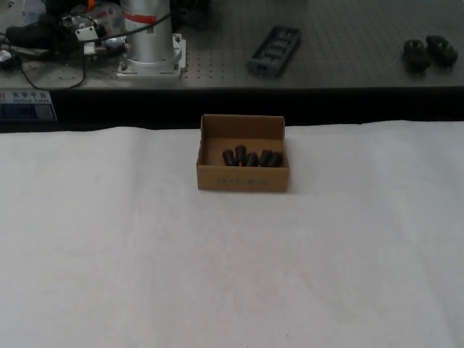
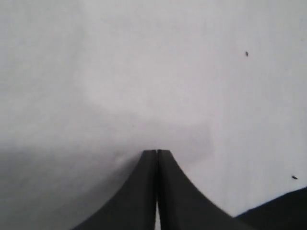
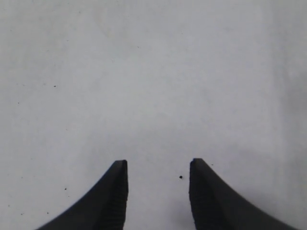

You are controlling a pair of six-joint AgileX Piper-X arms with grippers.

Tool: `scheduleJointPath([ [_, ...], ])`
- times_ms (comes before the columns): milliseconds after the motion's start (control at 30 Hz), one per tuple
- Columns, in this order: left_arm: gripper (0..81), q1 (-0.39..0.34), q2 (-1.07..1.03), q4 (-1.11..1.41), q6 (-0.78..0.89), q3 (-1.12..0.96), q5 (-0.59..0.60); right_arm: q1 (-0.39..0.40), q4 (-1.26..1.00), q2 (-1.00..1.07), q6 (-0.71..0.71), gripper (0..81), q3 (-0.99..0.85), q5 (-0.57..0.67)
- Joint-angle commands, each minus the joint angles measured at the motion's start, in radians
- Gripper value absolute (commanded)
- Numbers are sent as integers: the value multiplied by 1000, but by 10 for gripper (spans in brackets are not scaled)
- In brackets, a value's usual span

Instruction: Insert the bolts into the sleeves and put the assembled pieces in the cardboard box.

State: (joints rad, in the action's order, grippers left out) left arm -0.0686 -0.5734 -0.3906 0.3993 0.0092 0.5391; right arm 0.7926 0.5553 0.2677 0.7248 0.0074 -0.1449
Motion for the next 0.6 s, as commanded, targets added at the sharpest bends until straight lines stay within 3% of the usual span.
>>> scheduleJointPath([
  [0, 6, -5, 6, -10, 13, -9, -48, 2, -13, -12, 2, 319, -7, -2],
  [567, 6, -5, 6, -12, 53, -9, -10, 2, -16, -12, 1, 319, -7, -2],
])
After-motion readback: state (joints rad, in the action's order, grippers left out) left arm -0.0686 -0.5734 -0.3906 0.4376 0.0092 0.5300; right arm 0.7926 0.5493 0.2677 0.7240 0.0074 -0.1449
